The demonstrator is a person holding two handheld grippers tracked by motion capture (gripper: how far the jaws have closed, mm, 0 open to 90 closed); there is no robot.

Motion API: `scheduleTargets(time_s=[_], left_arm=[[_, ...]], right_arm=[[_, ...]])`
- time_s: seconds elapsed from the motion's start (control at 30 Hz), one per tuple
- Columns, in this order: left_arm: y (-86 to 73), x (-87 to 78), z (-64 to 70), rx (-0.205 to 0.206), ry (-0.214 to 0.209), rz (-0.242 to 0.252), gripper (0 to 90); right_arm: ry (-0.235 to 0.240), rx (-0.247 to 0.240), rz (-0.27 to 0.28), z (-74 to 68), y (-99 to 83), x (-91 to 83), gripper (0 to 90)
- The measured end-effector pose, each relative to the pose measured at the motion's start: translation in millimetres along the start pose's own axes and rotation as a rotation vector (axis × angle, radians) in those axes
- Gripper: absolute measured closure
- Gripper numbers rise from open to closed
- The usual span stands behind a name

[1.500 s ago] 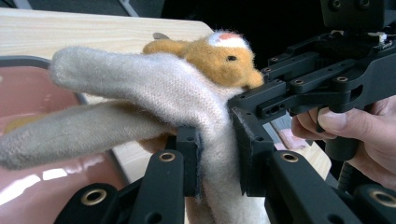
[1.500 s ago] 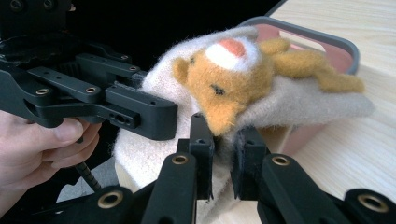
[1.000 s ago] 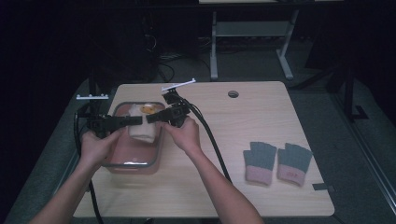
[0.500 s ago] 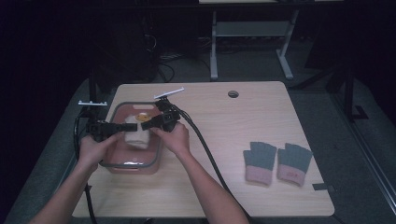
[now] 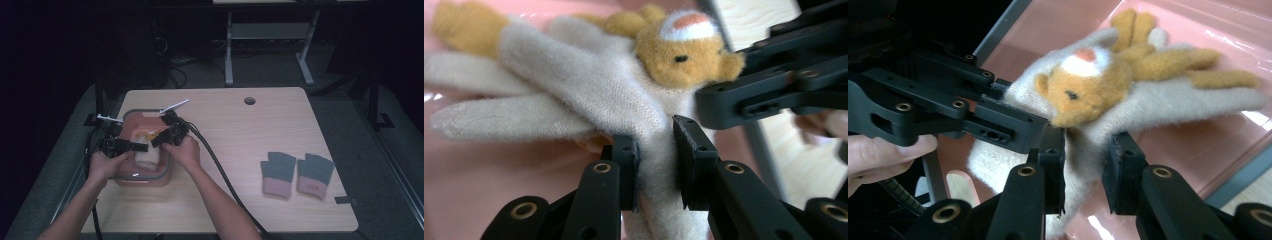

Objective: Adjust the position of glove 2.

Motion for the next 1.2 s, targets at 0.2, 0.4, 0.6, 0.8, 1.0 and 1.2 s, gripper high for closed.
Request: scheduleTargets(time_s=[0.2,0.4,0.6,0.8,1.0,1.2], left_arm=[[-4.7,5.3,-4.4,-0.010,0.051,-0.047,71.9],[-10.0,8.4,-12.3,-0.004,0.107,-0.106,70.2],[-12.3,9.2,-18.4,-0.022,0.151,-0.127,58.6],[-4.2,-5.9,-20.0,-0.001,0.188,-0.093,51.4],[1.9,-15.7,-18.4,0.040,0.199,-0.087,59.1],[-10.4,1.5,-21.4,0.059,0.229,-0.173,68.7]], right_arm=[[-0.037,-0.014,-0.020,-0.1,-0.7,0.7,69.4],[-0.054,-0.020,-0.016,0.2,-0.4,-2.5,69.1],[-0.046,-0.026,-0.011,-2.1,0.5,-7.3,69.2],[-0.038,-0.042,-0.002,-4.4,1.2,-13.8,69.6],[-0.035,-0.038,0.008,-4.8,0.7,-19.7,69.6],[-0.022,-0.040,0.022,-6.9,0.4,-25.6,69.4]])
Point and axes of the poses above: each handheld gripper's, and its own axes: x roughly forward along the jaws, y roughly out of its top, z roughly to its right, the point moved 9 cm from there along x, roughly forward along the jaws, and after that the axes turned 3 degrees about x, right-handed, at the moved point
